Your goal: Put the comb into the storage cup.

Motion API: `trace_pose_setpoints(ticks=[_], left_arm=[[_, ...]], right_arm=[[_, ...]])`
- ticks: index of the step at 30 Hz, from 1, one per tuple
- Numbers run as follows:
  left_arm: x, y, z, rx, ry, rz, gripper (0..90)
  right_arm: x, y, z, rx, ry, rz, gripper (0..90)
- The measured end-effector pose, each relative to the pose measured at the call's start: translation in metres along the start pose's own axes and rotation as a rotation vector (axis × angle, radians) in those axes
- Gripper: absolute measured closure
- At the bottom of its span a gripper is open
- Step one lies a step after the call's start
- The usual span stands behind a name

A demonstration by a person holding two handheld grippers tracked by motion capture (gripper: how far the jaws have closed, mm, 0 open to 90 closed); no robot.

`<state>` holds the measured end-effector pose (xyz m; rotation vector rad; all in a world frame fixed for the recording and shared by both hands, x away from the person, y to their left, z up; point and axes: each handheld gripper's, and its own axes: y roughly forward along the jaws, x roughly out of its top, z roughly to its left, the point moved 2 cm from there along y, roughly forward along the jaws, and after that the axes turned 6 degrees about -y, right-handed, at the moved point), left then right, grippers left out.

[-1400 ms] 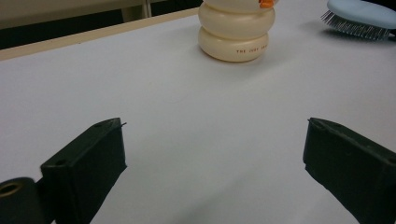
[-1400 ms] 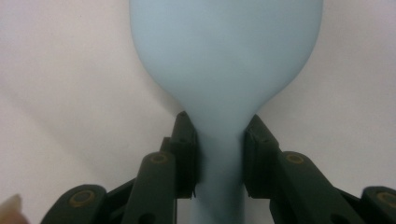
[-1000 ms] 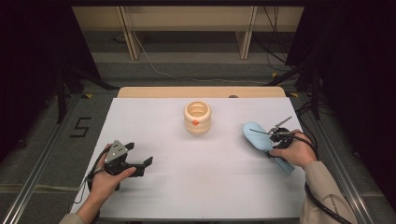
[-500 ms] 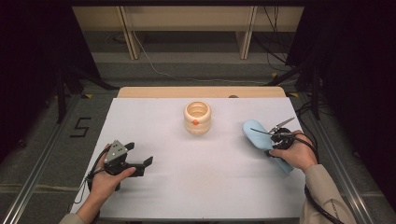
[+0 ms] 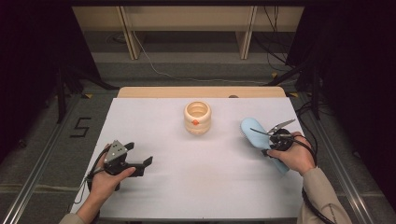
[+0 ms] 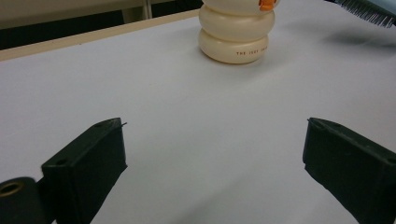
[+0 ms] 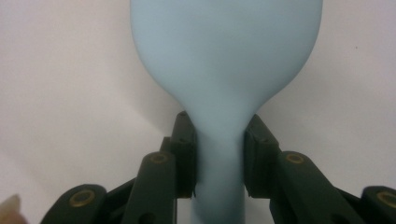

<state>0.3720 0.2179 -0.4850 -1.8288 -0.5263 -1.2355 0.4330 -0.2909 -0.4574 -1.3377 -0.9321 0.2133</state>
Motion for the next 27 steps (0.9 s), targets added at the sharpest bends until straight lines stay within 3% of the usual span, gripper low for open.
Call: trace_pose_setpoints(ticks=[10, 27], left_arm=[[0.0, -0.0001, 0.0002, 0.0, 0.001, 0.0, 5.5], [0.0003, -0.0004, 0.0001, 0.001, 0.001, -0.002, 5.6]], right_arm=[[0.0012, -0.0026, 0.0028, -0.022, 0.012, -0.074, 70.2], [0.001, -0.0055, 0.0068, -0.046, 0.02, -0.141, 70.2]])
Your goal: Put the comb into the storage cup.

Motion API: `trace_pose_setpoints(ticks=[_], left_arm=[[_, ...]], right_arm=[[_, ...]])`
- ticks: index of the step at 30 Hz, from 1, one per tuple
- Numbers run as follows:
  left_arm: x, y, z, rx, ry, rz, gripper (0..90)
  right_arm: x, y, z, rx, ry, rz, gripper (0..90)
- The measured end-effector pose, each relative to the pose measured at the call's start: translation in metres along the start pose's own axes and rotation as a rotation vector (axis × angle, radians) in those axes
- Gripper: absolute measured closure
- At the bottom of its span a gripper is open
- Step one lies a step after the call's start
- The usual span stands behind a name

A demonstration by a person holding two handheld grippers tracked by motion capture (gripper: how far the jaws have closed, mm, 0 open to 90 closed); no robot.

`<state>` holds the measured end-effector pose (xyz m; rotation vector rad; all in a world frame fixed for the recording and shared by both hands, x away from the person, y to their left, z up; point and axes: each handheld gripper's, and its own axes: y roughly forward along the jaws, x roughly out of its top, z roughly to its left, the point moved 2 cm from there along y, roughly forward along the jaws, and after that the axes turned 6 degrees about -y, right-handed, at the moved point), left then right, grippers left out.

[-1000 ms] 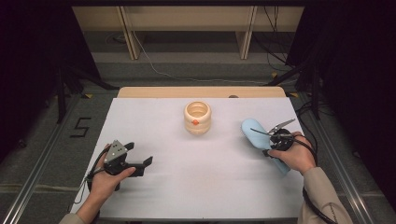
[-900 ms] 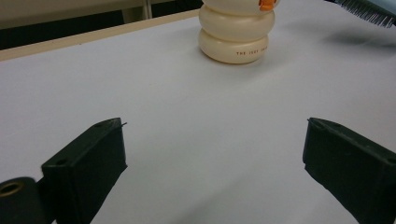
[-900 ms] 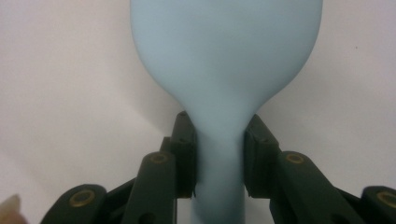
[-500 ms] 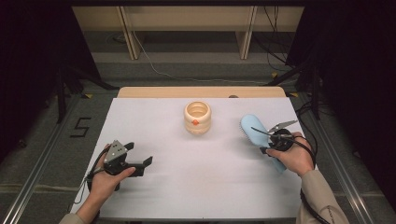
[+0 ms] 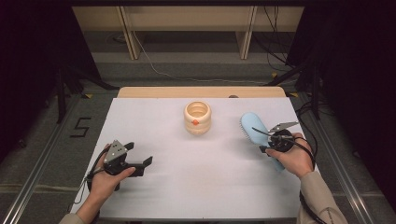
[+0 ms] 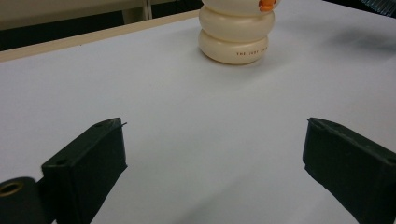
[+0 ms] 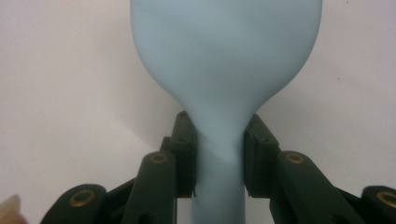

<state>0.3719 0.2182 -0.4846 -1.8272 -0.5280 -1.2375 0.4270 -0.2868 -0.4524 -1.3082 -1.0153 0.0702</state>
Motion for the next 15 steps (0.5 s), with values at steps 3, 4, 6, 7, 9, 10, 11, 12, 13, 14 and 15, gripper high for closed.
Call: trace_pose_setpoints(ticks=[3, 4, 6, 7, 9, 10, 11, 12, 13, 14, 15], left_arm=[[0.0, 0.0, 0.0001, 0.0, 0.001, 0.001, 5.6], [0.0, 0.0, 0.0001, -0.001, 0.001, 0.0, 5.6], [0.0, 0.0, -0.0001, 0.0, 0.001, 0.0, 5.6], [0.0, 0.0, -0.0001, 0.0, 0.001, 0.0, 5.6], [0.0001, -0.0001, 0.0, 0.0, 0.0, 0.0, 5.6], [0.0001, -0.0001, 0.0, 0.0, 0.0, 0.0, 5.6], [0.0001, -0.0001, 0.0, 0.0, 0.0, 0.0, 5.6], [0.0001, -0.0001, 0.0, 0.001, 0.001, 0.0, 5.6], [0.0001, -0.0001, -0.0001, 0.0, 0.001, 0.0, 5.6], [0.0001, -0.0001, -0.0001, 0.0, 0.001, 0.0, 5.6], [0.0001, -0.0001, -0.0001, 0.0, 0.001, 0.0, 5.6]], right_arm=[[0.001, -0.001, 0.0003, -0.008, 0.005, -0.015, 70.2], [0.0014, -0.0013, 0.0005, -0.01, 0.007, -0.021, 70.2], [0.0023, -0.002, 0.0013, -0.01, 0.01, -0.031, 70.2], [0.0026, -0.0022, 0.0015, -0.011, 0.009, -0.033, 70.2], [0.0034, -0.0029, 0.0023, -0.012, 0.013, -0.041, 70.2], [0.0036, -0.0029, 0.0026, -0.012, 0.012, -0.046, 70.2], [0.0039, -0.0031, 0.0028, -0.013, 0.011, -0.05, 70.2], [0.0043, -0.0033, 0.0031, -0.014, 0.011, -0.055, 70.2], [0.0046, -0.0036, 0.0035, -0.013, 0.014, -0.057, 70.2], [0.0049, -0.0037, 0.0037, -0.014, 0.012, -0.06, 70.2], [0.0052, -0.0038, 0.0042, -0.014, 0.014, -0.064, 70.2]])
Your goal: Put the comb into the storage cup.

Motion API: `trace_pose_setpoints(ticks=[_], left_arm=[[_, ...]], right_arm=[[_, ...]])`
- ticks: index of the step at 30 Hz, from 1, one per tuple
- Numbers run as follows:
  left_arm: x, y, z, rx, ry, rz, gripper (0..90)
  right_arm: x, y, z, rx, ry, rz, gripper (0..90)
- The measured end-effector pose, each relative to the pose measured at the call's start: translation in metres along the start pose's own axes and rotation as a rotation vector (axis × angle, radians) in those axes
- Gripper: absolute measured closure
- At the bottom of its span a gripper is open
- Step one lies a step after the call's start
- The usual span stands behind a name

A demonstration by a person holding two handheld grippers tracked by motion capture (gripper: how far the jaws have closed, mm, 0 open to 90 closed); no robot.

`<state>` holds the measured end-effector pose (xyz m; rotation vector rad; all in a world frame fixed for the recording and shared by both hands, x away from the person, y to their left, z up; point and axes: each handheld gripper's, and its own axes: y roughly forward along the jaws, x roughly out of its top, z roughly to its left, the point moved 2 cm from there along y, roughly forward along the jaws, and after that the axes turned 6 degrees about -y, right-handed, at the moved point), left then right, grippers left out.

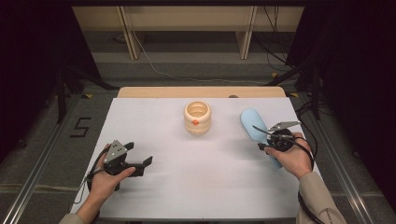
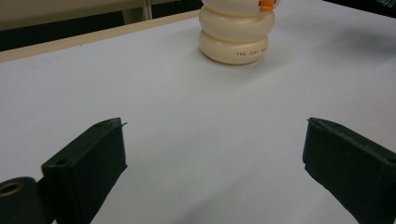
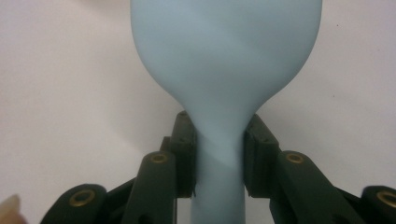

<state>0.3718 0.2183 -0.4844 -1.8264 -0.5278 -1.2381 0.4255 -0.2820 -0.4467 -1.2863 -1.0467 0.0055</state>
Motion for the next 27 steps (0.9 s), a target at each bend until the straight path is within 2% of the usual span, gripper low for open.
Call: trace_pose_setpoints(ticks=[12, 21, 27], left_arm=[[0.0003, -0.0004, 0.0004, -0.001, 0.002, -0.002, 5.6], [0.0014, -0.0012, 0.0007, 0.003, -0.004, -0.012, 4.7], [0.003, -0.0023, 0.0002, -0.009, -0.004, -0.024, 0.4]], right_arm=[[0.0031, -0.0015, 0.0033, -0.005, 0.003, -0.045, 70.2], [0.0039, -0.0005, 0.0054, -0.005, -0.003, -0.051, 70.2], [0.0058, -0.0009, 0.0074, -0.005, -0.005, -0.065, 70.2]])
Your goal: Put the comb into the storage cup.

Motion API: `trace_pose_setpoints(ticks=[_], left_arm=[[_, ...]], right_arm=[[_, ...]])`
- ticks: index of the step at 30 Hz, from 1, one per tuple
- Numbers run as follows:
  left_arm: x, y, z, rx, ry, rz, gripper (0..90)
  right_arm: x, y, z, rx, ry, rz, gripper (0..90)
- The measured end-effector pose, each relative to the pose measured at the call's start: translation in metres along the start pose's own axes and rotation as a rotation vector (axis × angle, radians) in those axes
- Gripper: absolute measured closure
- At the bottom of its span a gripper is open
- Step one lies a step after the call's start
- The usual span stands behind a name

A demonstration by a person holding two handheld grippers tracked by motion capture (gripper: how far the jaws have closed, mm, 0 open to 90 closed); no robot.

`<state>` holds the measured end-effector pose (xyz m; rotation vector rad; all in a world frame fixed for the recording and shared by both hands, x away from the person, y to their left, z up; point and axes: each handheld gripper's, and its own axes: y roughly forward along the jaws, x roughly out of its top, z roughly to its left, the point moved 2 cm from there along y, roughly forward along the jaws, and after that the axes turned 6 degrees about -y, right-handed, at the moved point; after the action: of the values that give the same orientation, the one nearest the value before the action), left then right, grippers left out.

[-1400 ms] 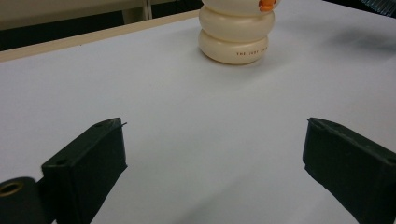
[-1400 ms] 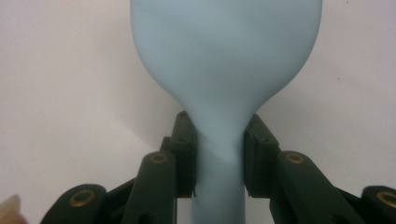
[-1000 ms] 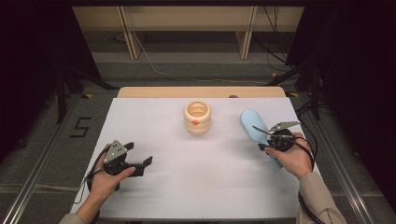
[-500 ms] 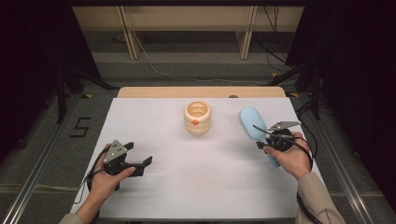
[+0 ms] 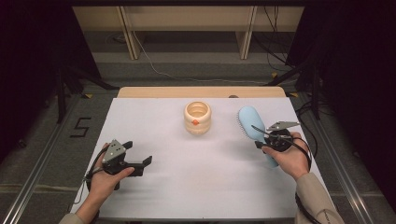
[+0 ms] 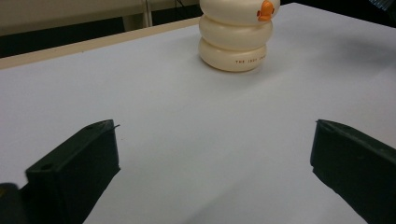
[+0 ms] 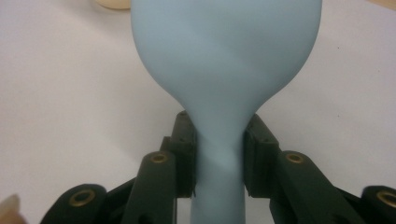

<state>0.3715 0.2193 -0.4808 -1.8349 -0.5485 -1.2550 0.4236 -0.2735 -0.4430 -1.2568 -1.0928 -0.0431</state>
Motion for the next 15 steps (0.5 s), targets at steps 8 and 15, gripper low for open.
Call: trace_pose_setpoints(ticks=[8, 15], left_arm=[[0.0012, -0.0013, 0.0005, 0.015, 0.0, -0.007, 0.0], [0.0001, -0.0004, 0.0002, 0.013, 0.005, -0.001, 0.0]], right_arm=[[0.0024, 0.0004, 0.0039, -0.001, 0.002, -0.021, 70.2], [0.0062, 0.0005, 0.0086, -0.008, 0.001, -0.052, 70.2]])
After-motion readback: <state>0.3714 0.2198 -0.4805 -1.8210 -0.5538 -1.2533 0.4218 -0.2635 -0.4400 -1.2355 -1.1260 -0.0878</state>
